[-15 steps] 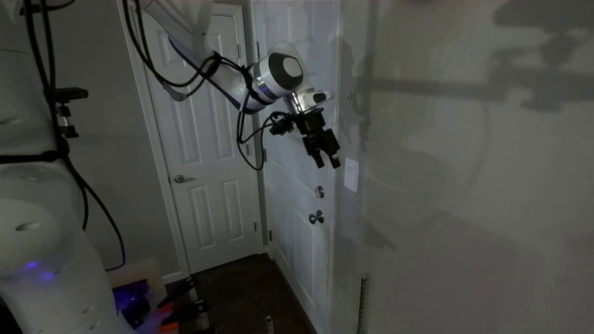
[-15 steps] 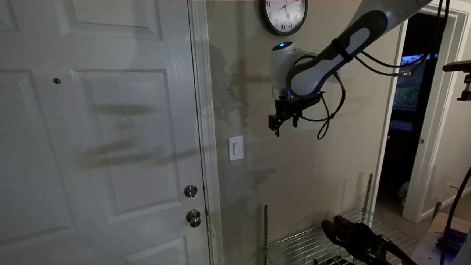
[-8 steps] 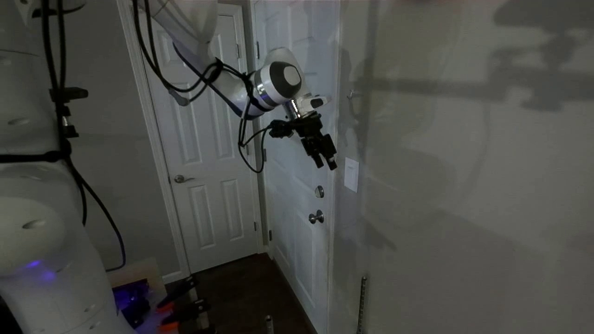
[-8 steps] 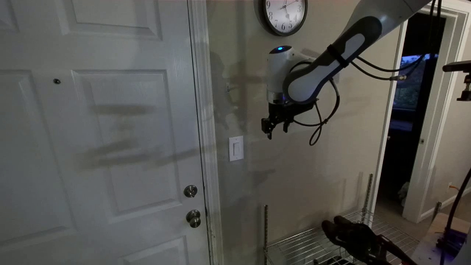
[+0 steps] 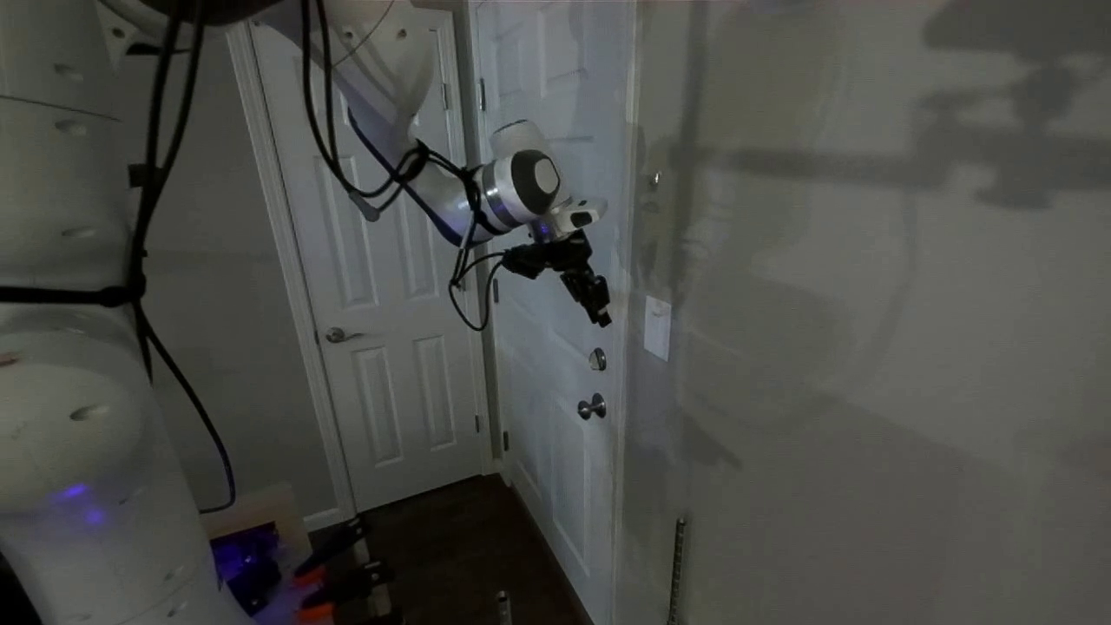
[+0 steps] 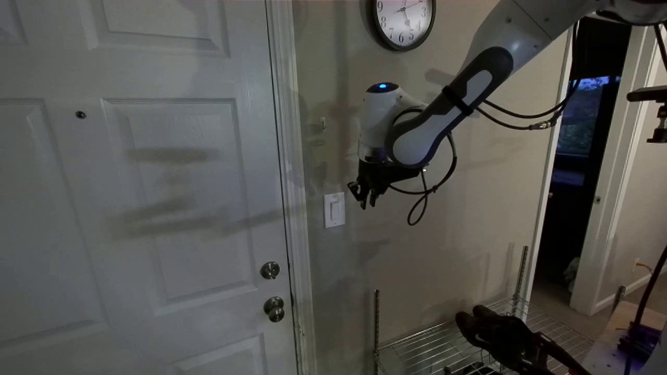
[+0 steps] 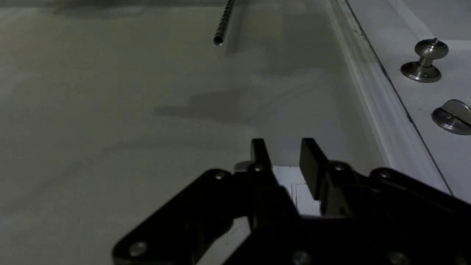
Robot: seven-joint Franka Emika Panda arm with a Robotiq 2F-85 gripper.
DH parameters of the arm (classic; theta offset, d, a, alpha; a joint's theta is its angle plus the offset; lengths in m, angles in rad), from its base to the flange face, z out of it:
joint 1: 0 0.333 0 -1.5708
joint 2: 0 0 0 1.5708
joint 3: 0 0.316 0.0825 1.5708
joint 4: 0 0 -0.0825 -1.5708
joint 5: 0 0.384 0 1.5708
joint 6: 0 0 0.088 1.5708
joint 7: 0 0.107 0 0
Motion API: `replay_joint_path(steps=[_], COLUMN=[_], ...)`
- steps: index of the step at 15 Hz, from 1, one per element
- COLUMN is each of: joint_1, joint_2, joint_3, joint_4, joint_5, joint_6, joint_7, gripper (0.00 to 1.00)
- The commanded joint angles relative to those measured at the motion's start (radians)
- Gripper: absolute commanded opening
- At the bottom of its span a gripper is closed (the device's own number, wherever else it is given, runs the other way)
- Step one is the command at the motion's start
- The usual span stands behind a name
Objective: Press the switch on top to turn on the light
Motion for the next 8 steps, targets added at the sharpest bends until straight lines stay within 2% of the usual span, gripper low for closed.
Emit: replay_joint_path(steps=[1, 4, 8], joint_1=[0.062, 0.097, 0.119], joint_2=[0.065, 0.108, 0.160], joint_3=[-0.067, -0.106, -0.137], joint_4=[0.050, 0.088, 0.127], joint_5=[-0.107, -0.190, -0.264], joint_6=[0.056, 0.076, 0.130], joint_7=[0.159, 0.270, 0.381], gripper=[0.04, 0.00, 0.02])
